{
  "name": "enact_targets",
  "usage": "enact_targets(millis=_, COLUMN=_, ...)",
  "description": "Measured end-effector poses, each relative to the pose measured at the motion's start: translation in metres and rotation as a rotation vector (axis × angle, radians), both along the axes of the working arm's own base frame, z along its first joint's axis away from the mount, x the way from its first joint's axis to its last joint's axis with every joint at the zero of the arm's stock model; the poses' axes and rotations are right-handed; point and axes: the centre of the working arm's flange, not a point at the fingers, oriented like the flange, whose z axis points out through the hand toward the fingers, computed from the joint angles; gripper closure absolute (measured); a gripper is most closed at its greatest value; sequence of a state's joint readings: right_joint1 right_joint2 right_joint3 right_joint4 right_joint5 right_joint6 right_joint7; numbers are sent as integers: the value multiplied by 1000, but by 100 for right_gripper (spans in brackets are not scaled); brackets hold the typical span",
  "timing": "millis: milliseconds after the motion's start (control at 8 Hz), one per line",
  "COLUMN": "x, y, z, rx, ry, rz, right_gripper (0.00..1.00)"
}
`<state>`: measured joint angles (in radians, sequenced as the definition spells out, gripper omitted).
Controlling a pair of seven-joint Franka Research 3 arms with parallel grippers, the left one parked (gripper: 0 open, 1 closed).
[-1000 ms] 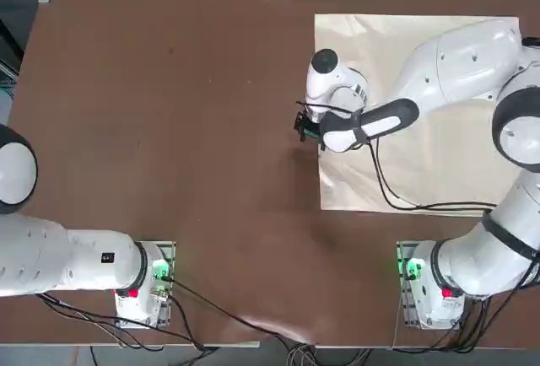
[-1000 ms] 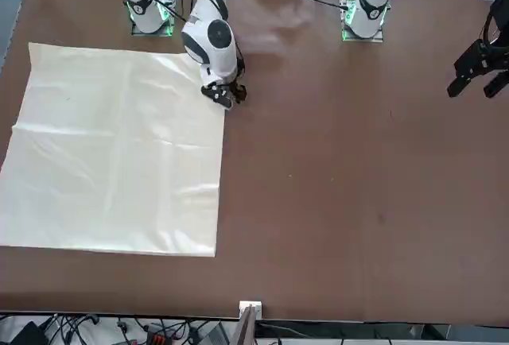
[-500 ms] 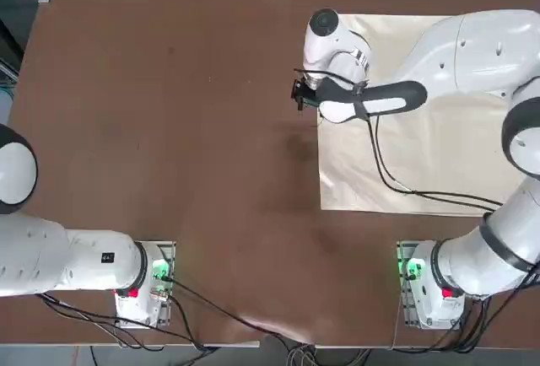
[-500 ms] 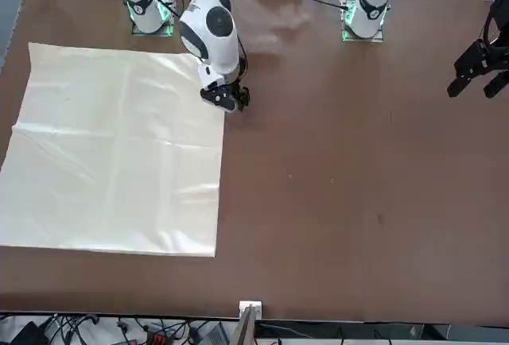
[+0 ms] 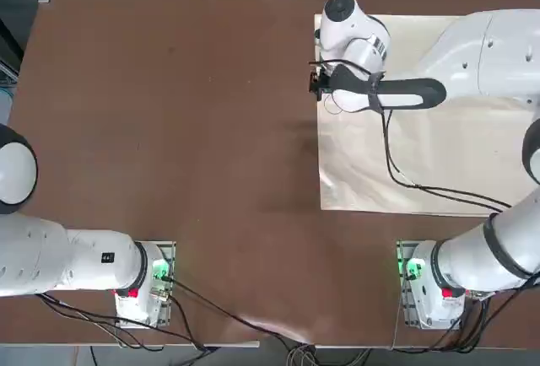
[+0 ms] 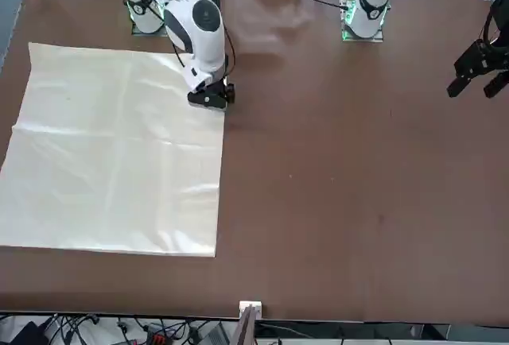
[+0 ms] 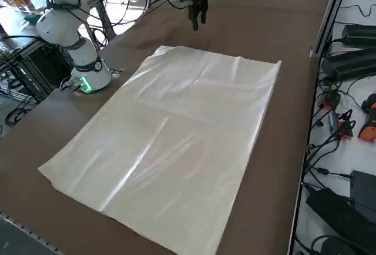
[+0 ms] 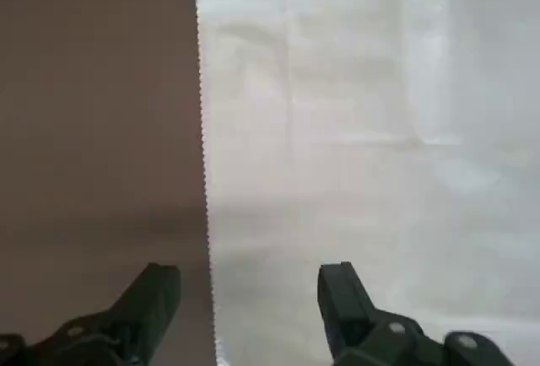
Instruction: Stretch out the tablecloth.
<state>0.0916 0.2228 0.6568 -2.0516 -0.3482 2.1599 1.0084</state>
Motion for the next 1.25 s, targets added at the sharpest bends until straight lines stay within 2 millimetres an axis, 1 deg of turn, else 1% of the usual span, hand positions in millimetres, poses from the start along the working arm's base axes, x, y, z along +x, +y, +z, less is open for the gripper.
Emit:
enact_targets(millis=250, x=16, y=-25, z=39, rx=-21, ry=-49, rz=68, right_gripper=0)
enact_targets(millis=375, x=26, y=-32, z=63, rx=-10, ry=-76, rz=92, right_gripper=0)
enact_targets(millis=500, x=39, y=-42, z=91, rx=3, ry=-78, rz=107, right_gripper=0)
enact_targets(millis=625, x=54, y=-54, z=126, rx=22, ry=-61, rz=122, right_gripper=0)
enact_targets(millis=750, x=72, y=-75, z=166, rx=45, ry=-45, rz=134, right_gripper=0)
enact_targets(millis=875, x=92, y=-105, z=202, rx=77, ry=-40, rz=139, right_gripper=0)
enact_targets(millis=1000, x=106, y=-137, z=228, rx=95, ry=-32, rz=138, right_gripper=0)
enact_targets(millis=1125, x=115, y=-166, z=250, rx=92, ry=-19, rz=141, right_gripper=0)
enact_targets(millis=1250, x=120, y=-190, z=269, rx=85, ry=-4, rz=147, right_gripper=0)
